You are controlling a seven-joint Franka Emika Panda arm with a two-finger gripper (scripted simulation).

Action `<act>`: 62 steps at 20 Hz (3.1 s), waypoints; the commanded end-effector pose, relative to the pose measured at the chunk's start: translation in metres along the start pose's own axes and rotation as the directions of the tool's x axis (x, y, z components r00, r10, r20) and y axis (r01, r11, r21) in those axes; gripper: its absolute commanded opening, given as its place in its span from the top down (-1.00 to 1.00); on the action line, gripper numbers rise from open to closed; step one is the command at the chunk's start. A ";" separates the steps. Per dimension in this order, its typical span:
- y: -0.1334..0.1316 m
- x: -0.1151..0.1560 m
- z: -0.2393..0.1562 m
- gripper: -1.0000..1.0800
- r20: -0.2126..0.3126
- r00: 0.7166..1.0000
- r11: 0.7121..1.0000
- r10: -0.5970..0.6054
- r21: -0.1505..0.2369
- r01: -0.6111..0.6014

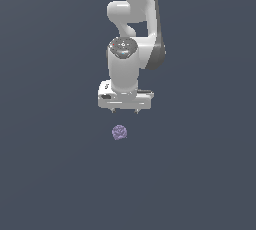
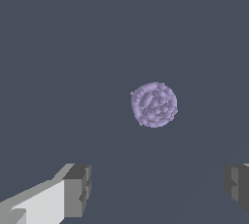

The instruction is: Pick up the object and move it to a goal position.

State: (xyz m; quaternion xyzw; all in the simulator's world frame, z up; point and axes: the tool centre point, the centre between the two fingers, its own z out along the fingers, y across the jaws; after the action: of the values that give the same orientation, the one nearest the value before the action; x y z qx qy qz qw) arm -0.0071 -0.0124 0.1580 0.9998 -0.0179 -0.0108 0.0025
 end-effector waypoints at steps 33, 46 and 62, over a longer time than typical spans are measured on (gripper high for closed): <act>0.024 0.029 0.050 -0.92 -0.017 0.975 0.975 -0.221 -0.004 0.221; 0.027 0.036 0.069 -0.92 -0.021 0.960 0.961 -0.278 -0.001 0.278; 0.027 0.037 0.118 1.00 -0.022 0.959 0.959 -0.282 -0.001 0.282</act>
State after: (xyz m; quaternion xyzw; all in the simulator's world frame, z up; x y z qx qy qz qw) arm 0.0262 -0.0414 0.0397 0.9922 0.1247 -0.0004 0.0000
